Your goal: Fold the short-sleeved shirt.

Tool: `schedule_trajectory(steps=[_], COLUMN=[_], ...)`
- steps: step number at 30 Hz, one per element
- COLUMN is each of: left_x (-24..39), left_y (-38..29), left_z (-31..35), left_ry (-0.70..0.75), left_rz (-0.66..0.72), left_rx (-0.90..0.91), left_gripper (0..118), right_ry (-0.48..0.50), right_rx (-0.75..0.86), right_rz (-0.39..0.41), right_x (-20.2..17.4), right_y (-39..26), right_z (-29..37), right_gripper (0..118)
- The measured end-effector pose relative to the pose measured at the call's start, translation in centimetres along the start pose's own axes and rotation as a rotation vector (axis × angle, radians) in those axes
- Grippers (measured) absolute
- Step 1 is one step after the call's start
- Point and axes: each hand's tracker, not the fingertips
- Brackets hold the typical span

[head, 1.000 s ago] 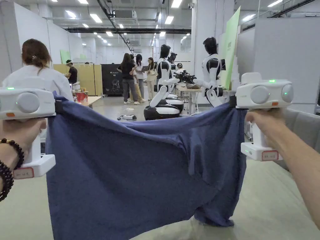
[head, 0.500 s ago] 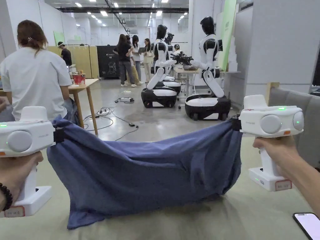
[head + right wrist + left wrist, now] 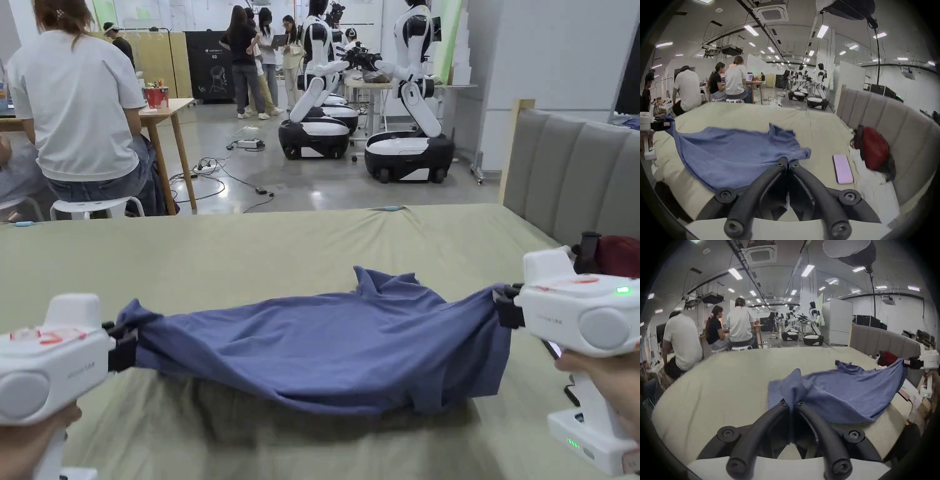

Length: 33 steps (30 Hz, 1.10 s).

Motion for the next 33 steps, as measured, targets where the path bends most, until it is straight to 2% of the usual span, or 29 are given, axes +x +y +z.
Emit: schedule_trajectory(steps=[3,11,17,25,26,27,28,29,30,31,33], left_x=[0.5,1.7,2.4,2.9,3.1,2.7,2.8,2.9,3.0,3.0,3.1], left_y=[-3.6,-10.4,-13.7,-15.1,-15.0,-15.0,-14.8,-14.5,-14.3,-14.0,-13.3], left_z=[2.1,6.3,5.4,4.9,4.9,5.0,5.0,5.1,5.3,5.7,6.8], left_ry=[-0.009,0.001,0.02,0.038,0.04,0.037,0.038,0.041,0.049,0.064,0.067], left_rz=[0.064,0.099,0.069,0.107,0.109,0.116,0.123,0.127,0.124,0.117,0.126], left_rx=[-0.032,-0.084,-0.139,-0.169,-0.167,-0.168,-0.175,-0.178,-0.177,-0.176,-0.11], left_gripper=[1,1,1,3,8,19,49,78,107,115,118], right_ry=[0.008,-0.003,-0.027,-0.032,-0.036,-0.044,-0.055,-0.064,-0.071,-0.077,-0.08], right_rx=[-0.065,-0.157,-0.255,-0.298,-0.291,-0.282,-0.269,-0.254,-0.241,-0.225,-0.14], right_rz=[-0.025,-0.03,-0.009,-0.04,-0.042,-0.042,-0.042,-0.04,-0.041,-0.046,-0.063], right_x=[-0.3,0.5,0.6,0.8,0.7,0.5,0.4,0.4,0.4,0.4,0.2], right_y=[-3.8,-11.4,-14.9,-16.8,-16.7,-16.5,-16.3,-16.0,-15.8,-15.4,-14.5], right_z=[2.5,6.0,3.5,1.2,1.3,1.5,1.7,1.9,2.2,2.5,3.6], right_gripper=[1,1,1,4,13,34,77,102,118,118,118])
